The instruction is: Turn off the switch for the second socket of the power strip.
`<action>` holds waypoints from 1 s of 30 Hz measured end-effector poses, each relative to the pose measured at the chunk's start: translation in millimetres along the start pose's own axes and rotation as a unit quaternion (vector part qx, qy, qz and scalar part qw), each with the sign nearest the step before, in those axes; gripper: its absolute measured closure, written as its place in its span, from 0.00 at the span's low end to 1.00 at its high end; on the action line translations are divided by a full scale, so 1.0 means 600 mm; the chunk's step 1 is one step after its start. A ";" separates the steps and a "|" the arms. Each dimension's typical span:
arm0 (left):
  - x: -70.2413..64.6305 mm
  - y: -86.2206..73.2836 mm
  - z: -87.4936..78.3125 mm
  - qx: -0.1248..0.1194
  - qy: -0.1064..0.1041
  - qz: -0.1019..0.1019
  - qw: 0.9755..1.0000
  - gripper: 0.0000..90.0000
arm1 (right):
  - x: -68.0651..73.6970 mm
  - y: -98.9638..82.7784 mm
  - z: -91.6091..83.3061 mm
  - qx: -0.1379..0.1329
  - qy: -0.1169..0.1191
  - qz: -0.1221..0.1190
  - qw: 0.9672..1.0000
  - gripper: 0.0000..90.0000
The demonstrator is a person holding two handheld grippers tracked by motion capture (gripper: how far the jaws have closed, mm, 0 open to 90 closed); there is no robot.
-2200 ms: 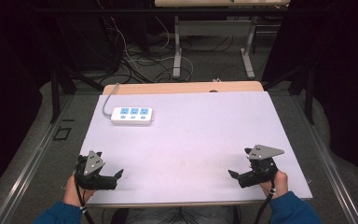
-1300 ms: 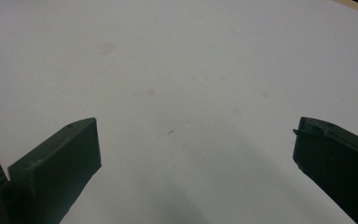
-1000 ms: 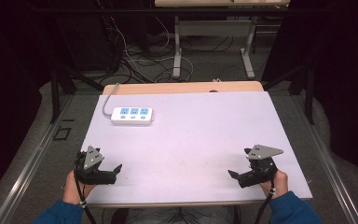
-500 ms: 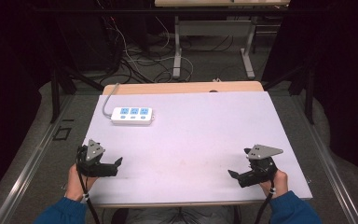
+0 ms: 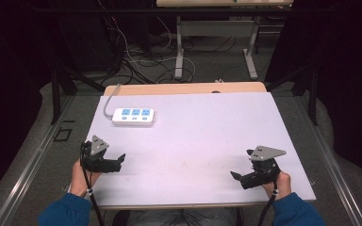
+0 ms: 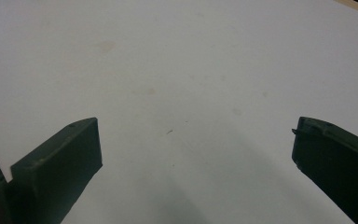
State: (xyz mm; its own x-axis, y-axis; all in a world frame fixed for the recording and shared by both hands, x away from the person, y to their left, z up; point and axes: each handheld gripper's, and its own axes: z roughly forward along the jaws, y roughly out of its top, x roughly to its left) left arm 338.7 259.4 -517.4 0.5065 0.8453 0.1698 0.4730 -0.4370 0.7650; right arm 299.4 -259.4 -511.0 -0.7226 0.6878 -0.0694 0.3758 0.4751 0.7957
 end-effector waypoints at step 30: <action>0.028 0.034 0.060 0.019 0.009 0.000 1.000 0.00 | -0.001 0.000 0.001 -0.002 0.001 -0.004 1.000 0.01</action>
State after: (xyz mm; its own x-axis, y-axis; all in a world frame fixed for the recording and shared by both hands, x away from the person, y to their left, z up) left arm 382.7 253.5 -521.5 0.4939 0.8507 0.1798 0.5013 -0.4475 0.7405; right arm 300.3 -259.5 -511.3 -0.7264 0.6832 -0.0746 0.3683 0.4786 0.7970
